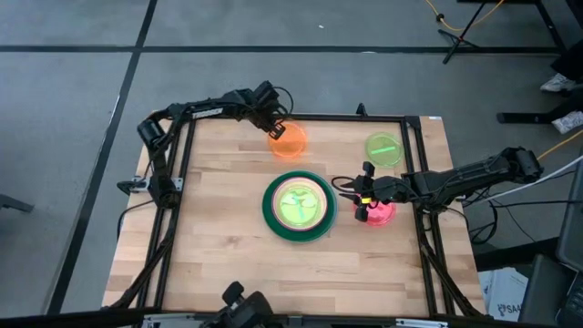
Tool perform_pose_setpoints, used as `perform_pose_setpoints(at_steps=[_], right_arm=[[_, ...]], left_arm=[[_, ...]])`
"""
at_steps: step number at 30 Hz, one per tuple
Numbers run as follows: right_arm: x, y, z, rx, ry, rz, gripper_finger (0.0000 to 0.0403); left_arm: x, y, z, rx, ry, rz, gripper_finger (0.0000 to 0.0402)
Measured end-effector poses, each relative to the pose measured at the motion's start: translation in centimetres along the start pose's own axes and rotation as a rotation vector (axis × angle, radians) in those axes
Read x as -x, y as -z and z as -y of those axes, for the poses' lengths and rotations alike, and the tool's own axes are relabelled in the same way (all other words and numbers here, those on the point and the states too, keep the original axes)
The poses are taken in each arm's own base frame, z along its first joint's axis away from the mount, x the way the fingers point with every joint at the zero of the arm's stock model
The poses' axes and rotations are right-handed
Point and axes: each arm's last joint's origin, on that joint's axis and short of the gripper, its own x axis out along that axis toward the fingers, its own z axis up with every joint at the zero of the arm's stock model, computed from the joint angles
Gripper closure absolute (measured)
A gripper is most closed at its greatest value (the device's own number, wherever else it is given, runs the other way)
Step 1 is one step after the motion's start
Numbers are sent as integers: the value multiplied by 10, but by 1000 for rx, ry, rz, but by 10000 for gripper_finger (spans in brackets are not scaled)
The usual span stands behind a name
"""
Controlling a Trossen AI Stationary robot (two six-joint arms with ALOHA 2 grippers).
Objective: Stack plastic plates
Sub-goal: Stack the orange plate on top of the bottom light green plate
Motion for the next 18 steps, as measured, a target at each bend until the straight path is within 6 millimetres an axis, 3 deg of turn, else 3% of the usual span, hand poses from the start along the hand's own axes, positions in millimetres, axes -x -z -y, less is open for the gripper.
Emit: perform_pose_setpoints(at_steps=[12, 18], right_arm=[[0, 0, 0, 0, 0, 0, 285], [0, 0, 0, 0, 0, 1, 285]], left_arm=[[69, -1, 26, -78, 93, 137, 401], [84, 9, 49, -138, 179, 115, 401]])
